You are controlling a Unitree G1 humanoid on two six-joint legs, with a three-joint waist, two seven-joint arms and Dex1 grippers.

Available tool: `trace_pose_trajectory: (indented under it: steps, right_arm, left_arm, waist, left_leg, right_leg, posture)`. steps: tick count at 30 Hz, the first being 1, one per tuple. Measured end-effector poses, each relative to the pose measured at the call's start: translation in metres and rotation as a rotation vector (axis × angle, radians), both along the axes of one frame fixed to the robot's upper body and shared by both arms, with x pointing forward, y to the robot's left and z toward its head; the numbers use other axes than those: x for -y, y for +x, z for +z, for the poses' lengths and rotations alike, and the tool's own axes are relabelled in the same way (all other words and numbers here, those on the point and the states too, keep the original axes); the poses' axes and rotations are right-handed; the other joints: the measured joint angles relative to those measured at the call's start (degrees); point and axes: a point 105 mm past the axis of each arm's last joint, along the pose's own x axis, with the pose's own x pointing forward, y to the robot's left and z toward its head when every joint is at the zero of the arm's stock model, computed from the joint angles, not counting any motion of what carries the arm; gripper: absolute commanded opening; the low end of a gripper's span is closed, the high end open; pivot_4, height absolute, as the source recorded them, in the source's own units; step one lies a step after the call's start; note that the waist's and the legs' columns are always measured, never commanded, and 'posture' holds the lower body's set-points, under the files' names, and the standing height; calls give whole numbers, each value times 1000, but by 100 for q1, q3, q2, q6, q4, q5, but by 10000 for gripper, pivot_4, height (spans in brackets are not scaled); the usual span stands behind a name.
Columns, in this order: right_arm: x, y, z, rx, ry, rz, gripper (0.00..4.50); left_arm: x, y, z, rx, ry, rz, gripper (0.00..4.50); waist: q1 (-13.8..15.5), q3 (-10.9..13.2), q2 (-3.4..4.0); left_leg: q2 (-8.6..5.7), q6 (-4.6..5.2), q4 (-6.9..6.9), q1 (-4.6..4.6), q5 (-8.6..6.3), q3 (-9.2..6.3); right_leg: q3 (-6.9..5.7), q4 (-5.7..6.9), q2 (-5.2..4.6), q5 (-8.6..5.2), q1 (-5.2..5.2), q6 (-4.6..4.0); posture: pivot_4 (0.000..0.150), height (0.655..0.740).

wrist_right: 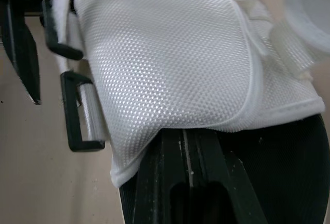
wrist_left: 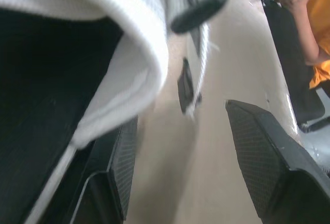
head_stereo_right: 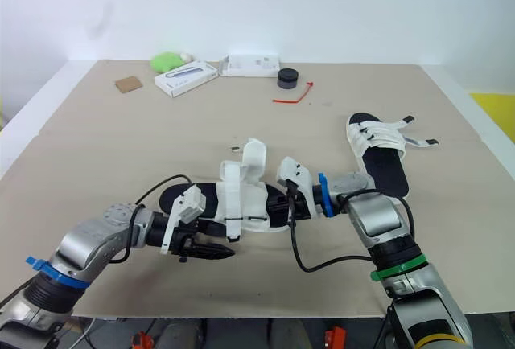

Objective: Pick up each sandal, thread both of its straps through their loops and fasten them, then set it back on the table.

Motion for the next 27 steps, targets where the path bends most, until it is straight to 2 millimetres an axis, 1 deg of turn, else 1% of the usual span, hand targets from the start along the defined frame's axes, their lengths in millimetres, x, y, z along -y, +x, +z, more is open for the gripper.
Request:
trace_pose_trajectory:
  steps: [3,6,8,9,13,14,17,20,23,24,25,26,27]
  right_arm:
    - [0,0,0,0,0,-1,0]
    - [0,1,0,1,-1,-3,0]
    - [0,1,0,1,-1,-3,0]
    - [0,1,0,1,-1,-3,0]
    - [0,0,0,-1,-2,0,0]
    - [0,0,0,-1,-2,0,0]
    - [-1,0,0,-1,-3,1,0]
    - [-2,0,0,0,-3,6,0]
    - [-3,0,1,1,-1,14,0]
    - [-4,0,1,0,1,16,0]
    - [-4,-1,1,0,2,19,0]
    - [-5,-1,1,-1,2,20,0]
    - [-4,-1,1,-3,2,21,0]
  left_arm:
    - [1,2,0,-6,-4,4,27864]
    - [7,5,2,-40,-10,12,27864]
    - [7,5,2,-56,-9,16,24138]
    - [7,5,3,-68,-11,21,21083]
    - [6,1,9,-113,-37,12,1632]
    - [6,0,11,-117,-40,6,699]
    - [4,-3,12,-155,-40,1,699]
    - [1,-11,17,-202,-56,-36,699]
    - [-2,-19,30,-270,-74,-89,699]
    - [-6,-23,37,-312,-80,-117,699]
    - [-12,-31,48,-369,-82,-170,699]
    - [-15,-33,54,-375,-86,-185,699]
    - [-20,-39,66,-414,-95,-227,699]
  waist:
    - [1,0,1]
    - [1,0,1]
    - [1,0,1]
    - [0,0,1]
    - [-5,0,1]
    - [-5,0,2]
    - [-5,1,2]
    - [-6,2,2]
    - [-12,5,0]
    - [-18,7,1]
    - [-20,10,-1]
    - [-20,10,0]
    - [-18,10,2]
  left_leg:
    - [0,0,2,0,0,0]
    - [0,2,7,0,1,-1]
    - [0,2,6,0,1,-1]
    - [0,2,6,0,1,-1]
    - [0,1,5,-1,1,-1]
    - [0,1,5,-1,1,-1]
    - [0,1,5,-1,1,-1]
    - [1,1,1,-5,1,-1]
    - [7,1,-5,-10,1,-1]
    - [11,1,-7,-12,0,-1]
    - [17,1,-9,-12,0,-1]
    - [19,0,-11,-12,0,-1]
    - [19,0,-12,-11,0,-1]
  right_leg:
    - [0,0,0,2,2,0]
    - [0,0,0,6,5,3]
    - [0,0,0,6,4,3]
    - [0,0,1,5,4,2]
    - [0,0,1,4,3,0]
    - [0,0,1,4,3,0]
    - [0,0,1,4,1,0]
    - [0,0,2,1,-5,-3]
    - [0,0,9,-1,-14,-6]
    - [1,0,14,-2,-16,-9]
    - [1,0,21,-4,-18,-13]
    - [1,0,23,-5,-19,-15]
    - [1,1,23,-7,-18,-18]
  posture:
    - [1500,7400]
    - [1500,7400]
    - [1500,7400]
    - [1500,7400]
    - [1500,7400]
    - [1500,7400]
    - [1500,7400]
    - [1500,7400]
    - [1500,7400]
    - [1500,7400]
    - [1500,7400]
    - [1500,7400]
    - [1500,7400]
